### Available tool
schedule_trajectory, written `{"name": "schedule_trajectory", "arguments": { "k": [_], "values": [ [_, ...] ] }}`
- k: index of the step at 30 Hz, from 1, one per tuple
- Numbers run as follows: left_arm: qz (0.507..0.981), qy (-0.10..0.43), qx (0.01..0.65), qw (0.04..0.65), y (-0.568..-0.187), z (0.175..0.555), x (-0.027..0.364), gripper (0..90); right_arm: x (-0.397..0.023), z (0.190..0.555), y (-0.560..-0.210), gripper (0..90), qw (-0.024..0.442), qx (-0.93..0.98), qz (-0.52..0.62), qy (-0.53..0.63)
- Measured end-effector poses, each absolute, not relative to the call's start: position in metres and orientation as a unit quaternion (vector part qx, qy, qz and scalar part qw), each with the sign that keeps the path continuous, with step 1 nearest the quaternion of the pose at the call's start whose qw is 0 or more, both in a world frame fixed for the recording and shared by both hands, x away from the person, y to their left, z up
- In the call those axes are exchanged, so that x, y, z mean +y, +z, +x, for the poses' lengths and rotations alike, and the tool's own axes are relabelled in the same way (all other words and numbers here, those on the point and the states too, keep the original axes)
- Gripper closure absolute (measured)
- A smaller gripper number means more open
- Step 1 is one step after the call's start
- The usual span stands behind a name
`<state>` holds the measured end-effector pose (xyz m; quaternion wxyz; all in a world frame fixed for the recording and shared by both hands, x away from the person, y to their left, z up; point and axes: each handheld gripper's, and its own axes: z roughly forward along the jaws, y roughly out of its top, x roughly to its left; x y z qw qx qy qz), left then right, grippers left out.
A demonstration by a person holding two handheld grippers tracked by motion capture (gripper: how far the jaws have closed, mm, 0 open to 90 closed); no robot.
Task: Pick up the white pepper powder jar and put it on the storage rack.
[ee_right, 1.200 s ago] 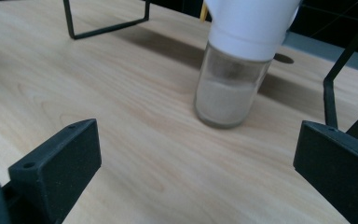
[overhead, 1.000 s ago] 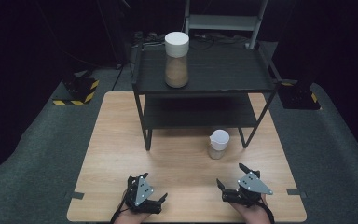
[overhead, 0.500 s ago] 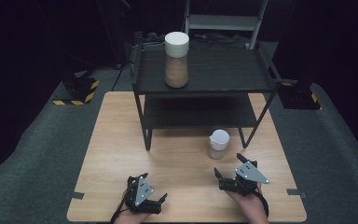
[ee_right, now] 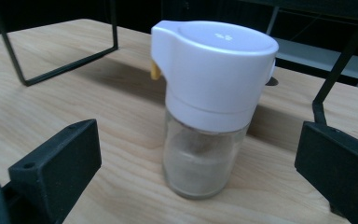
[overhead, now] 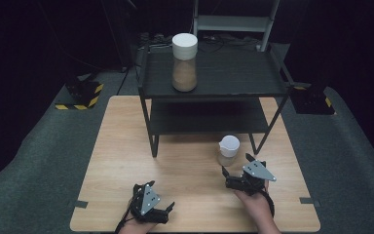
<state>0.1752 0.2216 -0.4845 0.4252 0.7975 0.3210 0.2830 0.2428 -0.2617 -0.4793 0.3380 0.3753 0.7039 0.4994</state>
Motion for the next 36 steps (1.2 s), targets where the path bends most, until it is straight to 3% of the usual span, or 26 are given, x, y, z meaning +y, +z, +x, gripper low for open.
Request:
{"name": "schedule_trajectory", "arguments": {
  "k": [16,36],
  "values": [
    [0.796,0.282,0.321,0.429,-0.485,0.175,0.223,0.8,-0.252,0.266,-0.49,0.0,0.341,0.694,0.388,0.502],
    [0.794,0.28,0.321,0.433,-0.486,0.175,0.226,0.8,-0.249,0.283,-0.507,20.9,0.332,0.667,0.401,0.533]
  ]
}}
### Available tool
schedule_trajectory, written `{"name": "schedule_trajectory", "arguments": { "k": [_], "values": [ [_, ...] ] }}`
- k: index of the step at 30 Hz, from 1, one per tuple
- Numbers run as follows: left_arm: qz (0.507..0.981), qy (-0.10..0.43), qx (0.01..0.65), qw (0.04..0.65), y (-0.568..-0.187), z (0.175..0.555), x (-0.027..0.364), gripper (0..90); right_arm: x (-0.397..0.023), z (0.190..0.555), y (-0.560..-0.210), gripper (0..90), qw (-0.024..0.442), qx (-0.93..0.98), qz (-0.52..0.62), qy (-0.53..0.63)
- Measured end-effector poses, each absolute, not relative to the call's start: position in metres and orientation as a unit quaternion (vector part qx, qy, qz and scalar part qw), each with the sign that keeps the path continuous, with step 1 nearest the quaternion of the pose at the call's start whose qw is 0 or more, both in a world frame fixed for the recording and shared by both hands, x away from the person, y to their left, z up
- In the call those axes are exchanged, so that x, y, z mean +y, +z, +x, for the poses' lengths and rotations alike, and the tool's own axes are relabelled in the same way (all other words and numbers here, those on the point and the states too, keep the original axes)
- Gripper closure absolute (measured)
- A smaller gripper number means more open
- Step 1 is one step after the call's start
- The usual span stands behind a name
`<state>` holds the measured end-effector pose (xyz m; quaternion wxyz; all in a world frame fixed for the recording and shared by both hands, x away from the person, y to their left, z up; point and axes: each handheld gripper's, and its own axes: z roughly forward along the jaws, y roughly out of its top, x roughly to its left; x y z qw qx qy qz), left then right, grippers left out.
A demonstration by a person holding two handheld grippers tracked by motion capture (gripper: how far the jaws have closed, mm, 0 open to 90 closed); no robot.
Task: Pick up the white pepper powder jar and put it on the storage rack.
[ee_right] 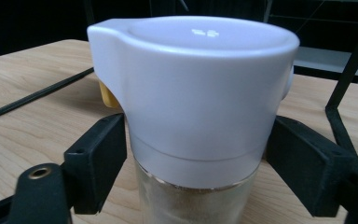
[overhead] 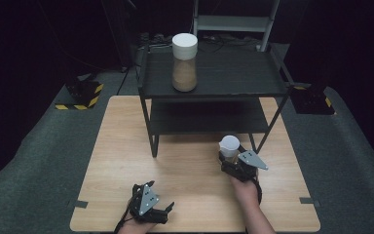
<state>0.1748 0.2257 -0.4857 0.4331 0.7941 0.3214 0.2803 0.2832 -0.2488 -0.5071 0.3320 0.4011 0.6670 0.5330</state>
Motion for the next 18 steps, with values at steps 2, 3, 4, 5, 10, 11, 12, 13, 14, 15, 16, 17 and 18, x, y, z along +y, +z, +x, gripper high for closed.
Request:
{"name": "schedule_trajectory", "arguments": {
  "k": [2,3,4,5,10,11,12,13,14,15,16,17,18],
  "values": [
    [0.794,0.28,0.321,0.433,-0.486,0.175,0.226,0.8,-0.249,0.284,-0.508,22.3,0.33,0.665,0.402,0.536],
    [0.794,0.28,0.322,0.433,-0.486,0.175,0.226,0.8,-0.25,0.284,-0.51,23.5,0.329,0.663,0.402,0.539],
    [0.794,0.28,0.322,0.433,-0.486,0.175,0.226,0.8,-0.25,0.284,-0.511,24.2,0.329,0.66,0.403,0.543],
    [0.794,0.28,0.322,0.433,-0.486,0.175,0.226,0.8,-0.251,0.284,-0.512,25.4,0.328,0.657,0.403,0.546],
    [0.794,0.281,0.321,0.433,-0.486,0.175,0.225,0.8,-0.251,0.285,-0.515,28.3,0.326,0.655,0.401,0.551],
    [0.794,0.281,0.321,0.433,-0.486,0.175,0.226,0.8,-0.251,0.285,-0.516,28.4,0.327,0.654,0.401,0.552],
    [0.794,0.281,0.321,0.433,-0.486,0.175,0.226,0.8,-0.251,0.285,-0.516,28.4,0.327,0.653,0.401,0.553],
    [0.794,0.281,0.321,0.433,-0.486,0.175,0.226,0.8,-0.252,0.285,-0.517,28.5,0.327,0.652,0.4,0.555],
    [0.794,0.281,0.321,0.433,-0.486,0.175,0.226,0.8,-0.252,0.285,-0.518,28.7,0.327,0.652,0.399,0.556],
    [0.794,0.281,0.321,0.433,-0.486,0.175,0.226,0.8,-0.252,0.284,-0.519,28.9,0.328,0.652,0.398,0.556],
    [0.794,0.281,0.321,0.433,-0.486,0.175,0.226,0.8,-0.253,0.284,-0.519,28.9,0.328,0.651,0.397,0.557],
    [0.794,0.281,0.321,0.433,-0.486,0.175,0.226,0.8,-0.253,0.284,-0.52,29.2,0.329,0.651,0.397,0.558],
    [0.794,0.281,0.321,0.433,-0.486,0.175,0.226,0.8,-0.253,0.284,-0.52,29.3,0.33,0.65,0.397,0.558]
  ]
}}
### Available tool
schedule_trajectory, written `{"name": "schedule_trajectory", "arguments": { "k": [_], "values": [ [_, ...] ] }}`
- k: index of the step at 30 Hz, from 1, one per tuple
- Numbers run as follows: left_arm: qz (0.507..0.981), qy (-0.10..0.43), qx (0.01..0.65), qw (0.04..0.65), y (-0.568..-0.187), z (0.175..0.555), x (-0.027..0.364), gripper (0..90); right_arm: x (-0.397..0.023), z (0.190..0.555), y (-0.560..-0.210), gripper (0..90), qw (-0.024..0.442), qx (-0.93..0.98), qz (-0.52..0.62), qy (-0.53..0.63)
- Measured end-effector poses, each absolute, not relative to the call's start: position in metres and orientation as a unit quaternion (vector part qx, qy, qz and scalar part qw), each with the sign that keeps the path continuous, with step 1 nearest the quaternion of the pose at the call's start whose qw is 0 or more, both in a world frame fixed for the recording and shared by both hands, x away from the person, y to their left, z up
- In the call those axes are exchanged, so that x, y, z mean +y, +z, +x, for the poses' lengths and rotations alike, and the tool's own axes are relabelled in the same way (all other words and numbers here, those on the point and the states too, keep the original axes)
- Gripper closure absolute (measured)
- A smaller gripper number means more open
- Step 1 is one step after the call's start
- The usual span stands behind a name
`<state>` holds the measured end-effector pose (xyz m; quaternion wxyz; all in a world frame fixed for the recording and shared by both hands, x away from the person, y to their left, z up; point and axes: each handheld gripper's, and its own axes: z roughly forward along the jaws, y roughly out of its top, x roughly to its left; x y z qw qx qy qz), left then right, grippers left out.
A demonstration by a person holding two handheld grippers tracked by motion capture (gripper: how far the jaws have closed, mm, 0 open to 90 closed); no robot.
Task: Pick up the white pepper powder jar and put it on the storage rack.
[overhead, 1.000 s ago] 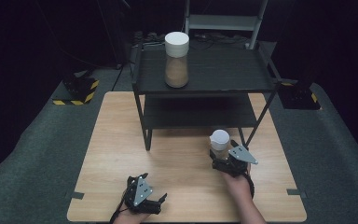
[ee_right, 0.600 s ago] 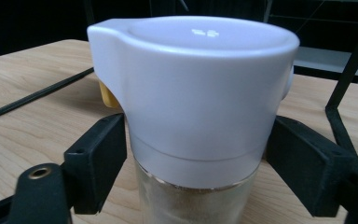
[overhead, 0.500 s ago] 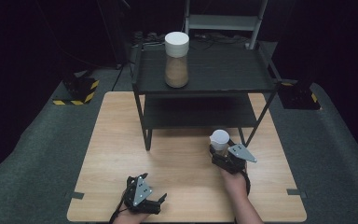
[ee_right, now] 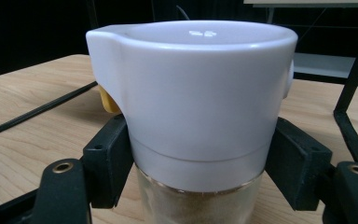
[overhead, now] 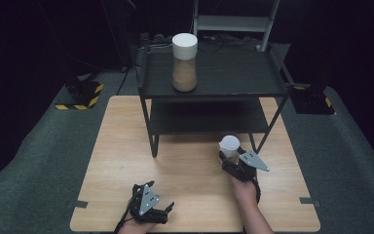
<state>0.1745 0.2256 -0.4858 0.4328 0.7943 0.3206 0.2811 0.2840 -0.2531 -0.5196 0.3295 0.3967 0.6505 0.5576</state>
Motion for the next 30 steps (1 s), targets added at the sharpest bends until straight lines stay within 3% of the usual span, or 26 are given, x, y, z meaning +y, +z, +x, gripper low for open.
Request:
{"name": "schedule_trajectory", "arguments": {
  "k": [30],
  "values": [
    [0.796,0.277,0.318,0.434,-0.485,0.176,0.227,0.8,-0.271,0.24,-0.496,29.6,0.341,0.647,0.358,0.58]
  ]
}}
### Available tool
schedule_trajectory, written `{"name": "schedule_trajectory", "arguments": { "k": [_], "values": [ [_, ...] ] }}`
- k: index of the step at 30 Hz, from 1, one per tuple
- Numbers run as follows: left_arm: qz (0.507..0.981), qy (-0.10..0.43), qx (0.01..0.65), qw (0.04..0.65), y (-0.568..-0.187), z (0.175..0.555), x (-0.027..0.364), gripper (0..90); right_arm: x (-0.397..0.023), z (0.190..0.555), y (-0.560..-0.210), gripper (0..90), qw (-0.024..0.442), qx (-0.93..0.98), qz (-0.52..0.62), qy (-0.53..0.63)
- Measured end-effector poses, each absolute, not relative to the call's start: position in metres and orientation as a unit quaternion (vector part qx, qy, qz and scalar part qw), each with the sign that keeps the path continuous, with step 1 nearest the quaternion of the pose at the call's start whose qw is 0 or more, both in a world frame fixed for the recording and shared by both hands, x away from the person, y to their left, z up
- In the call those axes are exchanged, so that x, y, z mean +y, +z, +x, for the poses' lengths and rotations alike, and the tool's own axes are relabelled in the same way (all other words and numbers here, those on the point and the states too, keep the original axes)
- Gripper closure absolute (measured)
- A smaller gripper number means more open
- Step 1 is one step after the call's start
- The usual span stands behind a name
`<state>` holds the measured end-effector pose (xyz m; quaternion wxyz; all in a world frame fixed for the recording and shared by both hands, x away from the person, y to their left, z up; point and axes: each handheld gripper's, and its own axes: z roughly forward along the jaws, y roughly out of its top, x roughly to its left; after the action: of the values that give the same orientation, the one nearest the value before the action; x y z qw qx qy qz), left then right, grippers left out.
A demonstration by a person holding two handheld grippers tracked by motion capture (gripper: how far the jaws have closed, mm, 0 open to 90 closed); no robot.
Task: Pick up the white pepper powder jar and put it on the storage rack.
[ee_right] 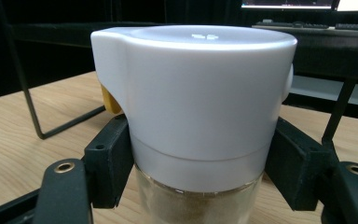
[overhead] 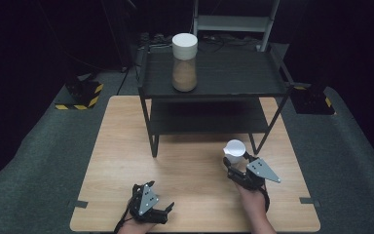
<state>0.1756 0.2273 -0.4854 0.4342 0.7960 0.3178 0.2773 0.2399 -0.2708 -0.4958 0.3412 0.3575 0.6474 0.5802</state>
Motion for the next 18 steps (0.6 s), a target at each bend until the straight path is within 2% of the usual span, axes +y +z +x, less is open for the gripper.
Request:
{"name": "schedule_trajectory", "arguments": {
  "k": [18],
  "values": [
    [0.798,0.276,0.317,0.432,-0.485,0.176,0.227,0.8,-0.286,0.211,-0.466,29.6,0.348,0.634,0.344,0.599]
  ]
}}
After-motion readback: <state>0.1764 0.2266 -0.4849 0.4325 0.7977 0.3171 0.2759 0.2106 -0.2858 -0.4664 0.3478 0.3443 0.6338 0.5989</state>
